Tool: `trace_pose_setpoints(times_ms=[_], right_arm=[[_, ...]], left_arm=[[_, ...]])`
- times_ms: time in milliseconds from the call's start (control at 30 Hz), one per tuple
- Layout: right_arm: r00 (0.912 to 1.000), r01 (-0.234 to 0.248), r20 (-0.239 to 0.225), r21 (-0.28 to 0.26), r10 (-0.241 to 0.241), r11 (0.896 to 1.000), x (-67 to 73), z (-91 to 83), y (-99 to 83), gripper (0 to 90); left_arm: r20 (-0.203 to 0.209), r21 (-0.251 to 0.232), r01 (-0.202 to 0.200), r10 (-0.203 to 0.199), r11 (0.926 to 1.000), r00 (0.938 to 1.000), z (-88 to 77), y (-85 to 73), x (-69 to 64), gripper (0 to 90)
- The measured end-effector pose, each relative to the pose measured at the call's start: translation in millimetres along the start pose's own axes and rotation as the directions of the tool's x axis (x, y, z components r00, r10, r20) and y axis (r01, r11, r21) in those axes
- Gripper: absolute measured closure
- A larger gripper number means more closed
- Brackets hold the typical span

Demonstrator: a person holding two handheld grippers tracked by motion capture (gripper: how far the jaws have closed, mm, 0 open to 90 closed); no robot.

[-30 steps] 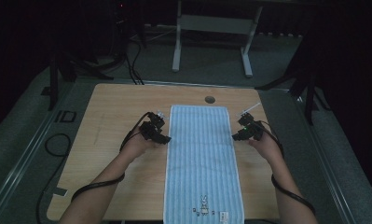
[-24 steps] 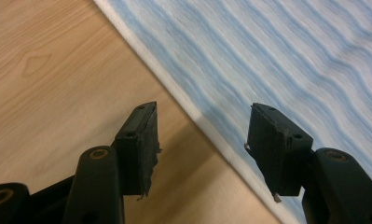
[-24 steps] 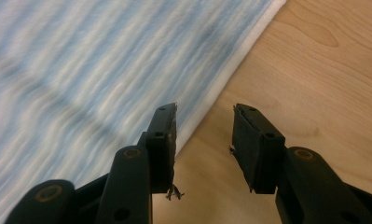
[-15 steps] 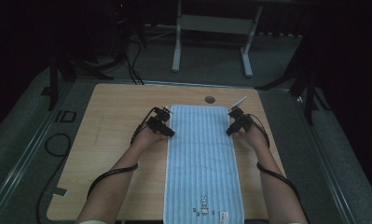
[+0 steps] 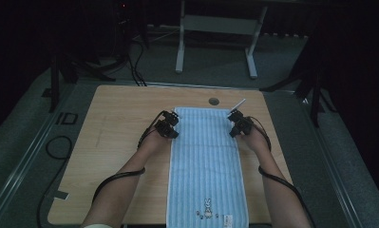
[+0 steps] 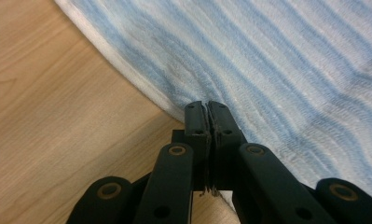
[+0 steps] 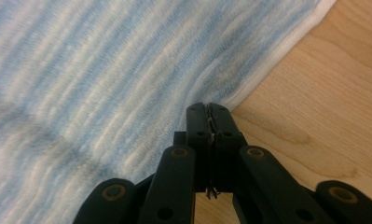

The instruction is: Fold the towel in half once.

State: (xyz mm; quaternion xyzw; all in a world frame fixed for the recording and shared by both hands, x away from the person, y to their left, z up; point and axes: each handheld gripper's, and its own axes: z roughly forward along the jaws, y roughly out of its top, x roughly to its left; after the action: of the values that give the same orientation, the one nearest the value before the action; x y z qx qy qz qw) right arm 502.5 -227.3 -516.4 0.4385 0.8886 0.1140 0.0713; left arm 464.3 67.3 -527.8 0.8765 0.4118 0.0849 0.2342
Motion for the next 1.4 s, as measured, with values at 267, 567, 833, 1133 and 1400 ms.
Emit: trace_pose_setpoints(times_ms=[267, 567, 833, 1133, 1400], right_arm=[[0.9991, 0.041, 0.013, -0.071, -0.04, 0.997, 3.6, -35.2, -8.5, 88.3], [0.9933, 0.111, -0.02, -0.1, -0.114, 0.989, 23.5, -65.0, -37.3, 88.1], [0.9868, 0.148, -0.053, -0.084, -0.153, 0.985, 42.7, -52.4, -77.7, 88.0], [0.9887, 0.135, -0.051, -0.113, -0.141, 0.984, 49.1, -55.7, -94.3, 77.0], [0.9827, 0.169, -0.059, -0.103, -0.176, 0.98, 63.7, -49.7, -87.3, 78.9]], left_arm=[[0.036, -0.06, -0.023, 0.025, 0.9979, 0.999, -33.1, -0.5, -4.1, 87.4], [0.046, -0.092, -0.071, 0.075, 0.9933, 0.9961, -69.2, -23.7, -23.5, 87.4], [0.108, 0.0, -0.134, 0.133, 0.991, 0.9852, -55.8, -61.1, -56.1, 86.9], [0.065, -0.048, -0.136, 0.139, 0.9896, 0.9882, -64.5, -67.4, -61.1, 69.6], [0.091, 0.026, -0.161, 0.158, 0.9866, 0.9833, -39.9, -64.0, -68.7, 69.8]])
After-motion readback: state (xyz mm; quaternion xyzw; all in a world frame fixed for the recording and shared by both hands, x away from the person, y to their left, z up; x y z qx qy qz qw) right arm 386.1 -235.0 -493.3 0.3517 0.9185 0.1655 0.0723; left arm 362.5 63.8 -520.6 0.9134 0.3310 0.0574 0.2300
